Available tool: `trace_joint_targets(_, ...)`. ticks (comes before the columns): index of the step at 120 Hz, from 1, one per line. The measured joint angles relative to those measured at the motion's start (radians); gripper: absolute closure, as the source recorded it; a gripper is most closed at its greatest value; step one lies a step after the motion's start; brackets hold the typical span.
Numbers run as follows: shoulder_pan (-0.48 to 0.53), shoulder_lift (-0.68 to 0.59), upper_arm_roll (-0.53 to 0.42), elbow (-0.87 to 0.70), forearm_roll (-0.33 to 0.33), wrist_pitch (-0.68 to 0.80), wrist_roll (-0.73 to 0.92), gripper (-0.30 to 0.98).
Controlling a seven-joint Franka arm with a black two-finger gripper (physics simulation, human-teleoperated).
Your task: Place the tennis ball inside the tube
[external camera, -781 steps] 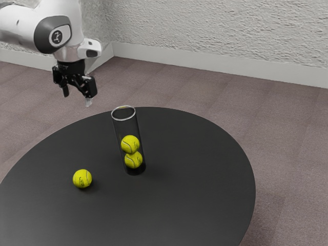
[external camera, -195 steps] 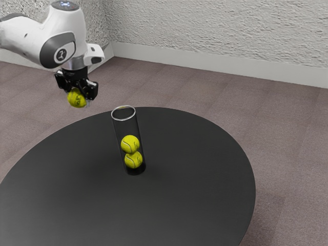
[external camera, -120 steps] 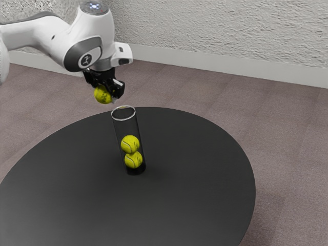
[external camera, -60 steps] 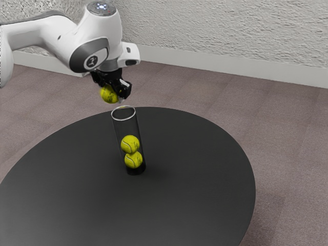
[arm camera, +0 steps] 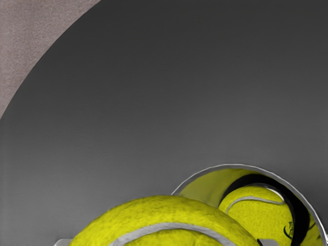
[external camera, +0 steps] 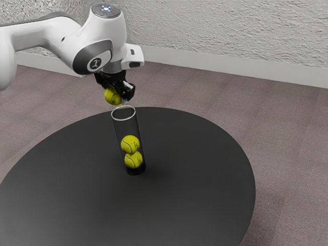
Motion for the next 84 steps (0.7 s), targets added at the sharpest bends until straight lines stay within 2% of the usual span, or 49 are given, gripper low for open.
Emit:
trace_joint_targets(24,-0.007,0.004,0.0,0.0,0.001,0.0,-0.002,0.3)
trace_joint_targets(39,-0.006,0.004,0.0,0.001,0.001,0.0,0.0,0.17)
trace_joint_targets(58,-0.005,0.004,-0.007,0.009,0.011,0.0,0.003,0.08)
trace_joint_targets(64,-0.016,-0.002,0.006,0.015,-0.017,-0.01,0.007,0.06)
trace_joint_targets(69,-0.03,-0.016,0.047,0.021,-0.098,-0.038,0.025,0.05)
trace_joint_targets(72,-0.005,-0.022,0.056,0.022,-0.144,-0.052,0.041,0.05)
trace_joint_targets(76,0.09,-0.027,0.018,0.027,-0.189,-0.079,0.061,0.04)
trace_joint_targets(84,0.323,-0.037,-0.09,0.075,-0.206,-0.145,0.088,0.03)
